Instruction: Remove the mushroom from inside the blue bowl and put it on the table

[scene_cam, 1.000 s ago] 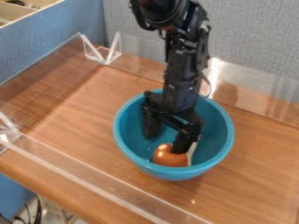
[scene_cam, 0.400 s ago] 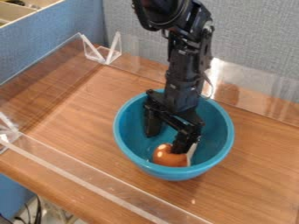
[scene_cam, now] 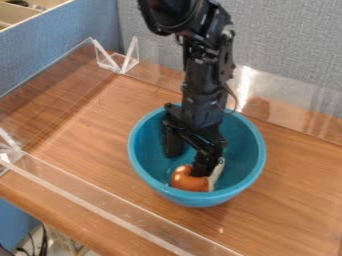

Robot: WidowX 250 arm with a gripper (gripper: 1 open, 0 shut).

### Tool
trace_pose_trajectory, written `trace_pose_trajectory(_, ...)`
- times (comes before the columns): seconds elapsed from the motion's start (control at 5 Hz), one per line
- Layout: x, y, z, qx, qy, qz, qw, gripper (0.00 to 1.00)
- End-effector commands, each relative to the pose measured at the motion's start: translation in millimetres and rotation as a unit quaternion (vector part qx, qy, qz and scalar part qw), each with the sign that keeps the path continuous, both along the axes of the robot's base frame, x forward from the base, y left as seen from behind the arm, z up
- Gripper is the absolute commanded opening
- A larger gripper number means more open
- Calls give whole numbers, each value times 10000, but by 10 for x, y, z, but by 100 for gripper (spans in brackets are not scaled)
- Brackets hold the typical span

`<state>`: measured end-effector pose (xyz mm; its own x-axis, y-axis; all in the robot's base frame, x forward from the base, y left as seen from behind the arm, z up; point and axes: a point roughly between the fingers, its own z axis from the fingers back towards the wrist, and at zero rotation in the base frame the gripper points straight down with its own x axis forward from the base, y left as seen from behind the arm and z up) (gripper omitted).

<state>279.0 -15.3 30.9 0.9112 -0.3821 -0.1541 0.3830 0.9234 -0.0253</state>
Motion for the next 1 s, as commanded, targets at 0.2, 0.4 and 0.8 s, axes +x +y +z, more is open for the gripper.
trace_pose_trajectory(0.2, -226, 283, -217, 86, 205, 495, 9985, 100)
trace_pose_trajectory(0.4, -194, 295, -197, 103, 226, 338, 9991, 100)
trace_pose_trajectory(0.8, -182, 246, -215, 120, 280, 341, 9990, 100)
